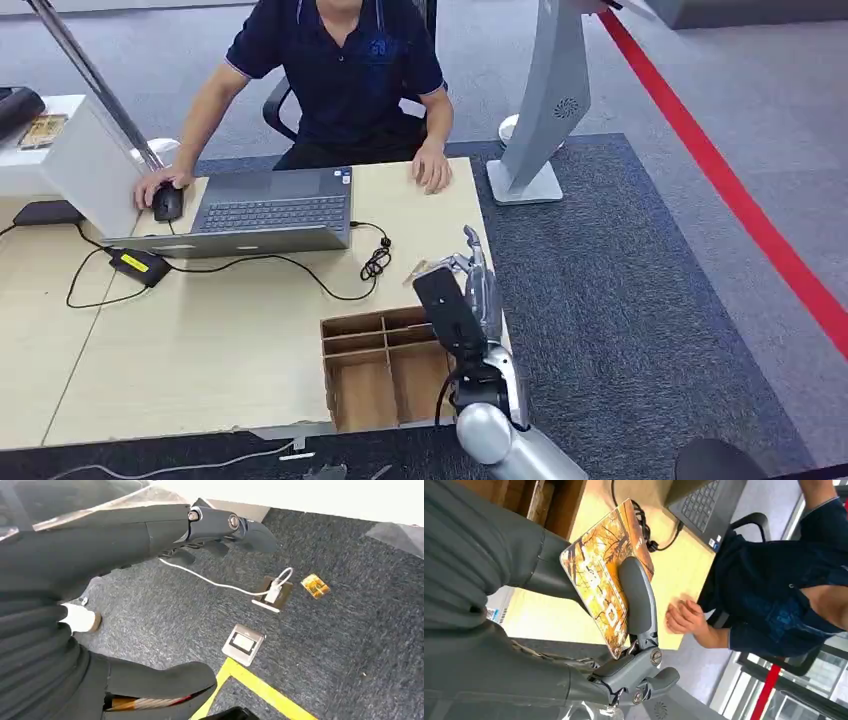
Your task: Pass the card to the sensor for recognition and then transmit it.
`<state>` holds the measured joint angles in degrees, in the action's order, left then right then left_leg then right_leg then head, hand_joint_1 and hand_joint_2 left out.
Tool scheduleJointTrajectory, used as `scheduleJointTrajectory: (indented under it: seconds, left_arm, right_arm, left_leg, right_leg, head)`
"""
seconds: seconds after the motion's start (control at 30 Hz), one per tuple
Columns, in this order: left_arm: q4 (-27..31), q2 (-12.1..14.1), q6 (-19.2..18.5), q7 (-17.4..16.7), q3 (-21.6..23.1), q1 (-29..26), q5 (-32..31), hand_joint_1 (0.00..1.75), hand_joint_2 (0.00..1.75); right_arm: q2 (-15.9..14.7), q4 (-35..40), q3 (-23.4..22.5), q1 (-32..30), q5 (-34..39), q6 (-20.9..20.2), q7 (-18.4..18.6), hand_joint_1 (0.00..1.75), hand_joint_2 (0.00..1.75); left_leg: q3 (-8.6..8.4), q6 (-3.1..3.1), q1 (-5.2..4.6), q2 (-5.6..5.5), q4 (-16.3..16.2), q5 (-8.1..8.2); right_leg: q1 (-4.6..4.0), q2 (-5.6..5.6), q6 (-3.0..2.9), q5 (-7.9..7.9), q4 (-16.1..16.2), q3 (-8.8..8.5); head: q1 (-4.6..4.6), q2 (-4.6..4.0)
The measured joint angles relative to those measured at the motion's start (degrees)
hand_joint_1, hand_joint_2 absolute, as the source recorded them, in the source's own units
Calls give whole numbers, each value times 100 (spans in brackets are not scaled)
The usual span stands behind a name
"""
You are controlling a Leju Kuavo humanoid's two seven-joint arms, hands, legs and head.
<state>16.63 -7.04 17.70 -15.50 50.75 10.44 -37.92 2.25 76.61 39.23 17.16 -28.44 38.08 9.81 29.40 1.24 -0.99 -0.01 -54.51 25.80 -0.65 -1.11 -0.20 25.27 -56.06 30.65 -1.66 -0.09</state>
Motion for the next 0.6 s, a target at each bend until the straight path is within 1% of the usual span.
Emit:
scheduleJointTrajectory:
  seconds: [0.6]
  left_arm:
    - [2, -2, -135, 2, -2, 37, -197, 0, 175]
  right_arm:
    - [7, -275, 0, 1, -15, 111, -7, 175, 175]
  left_leg:
    - [-1, 0, 0, 0, -1, 0]
  right_leg:
    - [0, 0, 0, 0, 0, 0]
  head:
    - [0, 0]
